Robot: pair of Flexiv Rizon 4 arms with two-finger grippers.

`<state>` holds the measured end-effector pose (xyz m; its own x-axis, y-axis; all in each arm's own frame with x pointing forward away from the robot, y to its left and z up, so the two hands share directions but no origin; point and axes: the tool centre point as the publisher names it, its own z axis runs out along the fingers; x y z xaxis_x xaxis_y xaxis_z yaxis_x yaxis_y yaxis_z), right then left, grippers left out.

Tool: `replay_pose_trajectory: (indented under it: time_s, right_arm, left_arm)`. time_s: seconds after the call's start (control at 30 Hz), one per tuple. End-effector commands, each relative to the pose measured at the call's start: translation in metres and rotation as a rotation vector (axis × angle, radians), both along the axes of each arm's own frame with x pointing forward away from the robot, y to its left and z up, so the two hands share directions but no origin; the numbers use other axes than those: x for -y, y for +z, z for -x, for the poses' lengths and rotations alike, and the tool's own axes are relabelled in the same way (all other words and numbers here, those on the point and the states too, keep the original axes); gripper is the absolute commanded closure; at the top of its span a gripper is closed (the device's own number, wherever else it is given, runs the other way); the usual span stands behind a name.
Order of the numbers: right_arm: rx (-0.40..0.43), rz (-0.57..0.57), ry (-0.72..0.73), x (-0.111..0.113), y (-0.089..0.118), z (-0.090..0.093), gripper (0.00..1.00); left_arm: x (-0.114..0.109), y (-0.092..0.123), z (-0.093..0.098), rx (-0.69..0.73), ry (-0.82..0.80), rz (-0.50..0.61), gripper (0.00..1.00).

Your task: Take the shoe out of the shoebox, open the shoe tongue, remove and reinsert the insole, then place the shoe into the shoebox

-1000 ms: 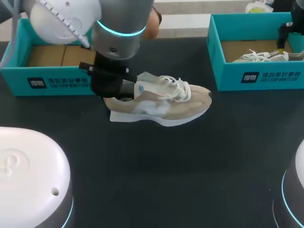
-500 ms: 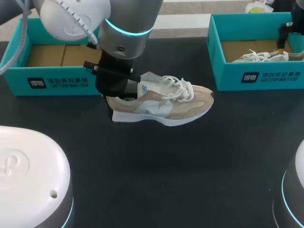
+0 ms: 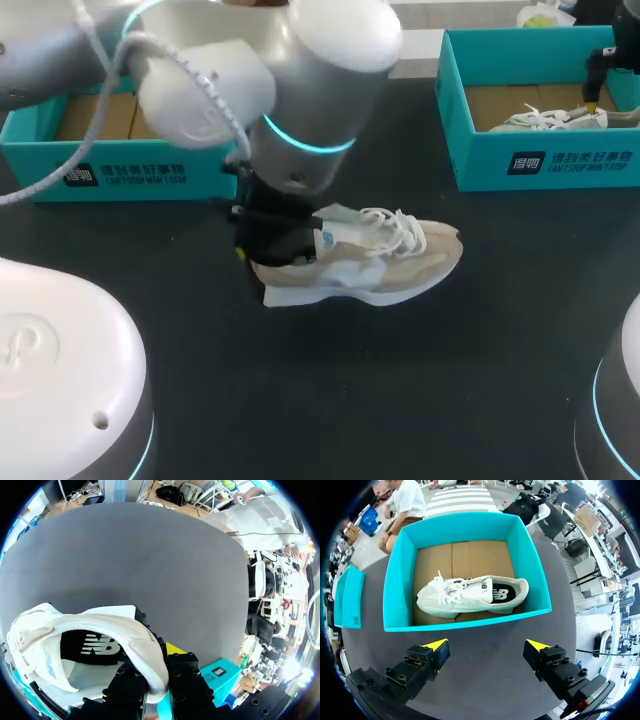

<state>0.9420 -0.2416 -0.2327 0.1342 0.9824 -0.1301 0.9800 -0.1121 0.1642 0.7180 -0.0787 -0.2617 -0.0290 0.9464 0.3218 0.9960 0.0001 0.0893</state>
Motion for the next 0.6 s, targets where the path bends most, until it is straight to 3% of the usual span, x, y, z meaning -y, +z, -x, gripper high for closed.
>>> replay_pose_trajectory:
  time_s: [0.03,0.43,0.6]
  right_arm:
    - [0.001,0.000,0.000,0.000,0.000,0.000,0.00]
    - [0.001,0.000,0.000,0.000,0.000,0.000,0.00]
    - [0.001,0.000,0.000,0.000,0.000,0.000,0.00]
  left_arm:
    - [0.011,-0.025,-0.001,-0.011,0.011,-0.004,1.00]
    - [0.022,-0.077,0.014,-0.026,-0.014,-0.023,1.00]
    - [0.017,-0.094,0.016,-0.024,-0.036,-0.057,1.00]
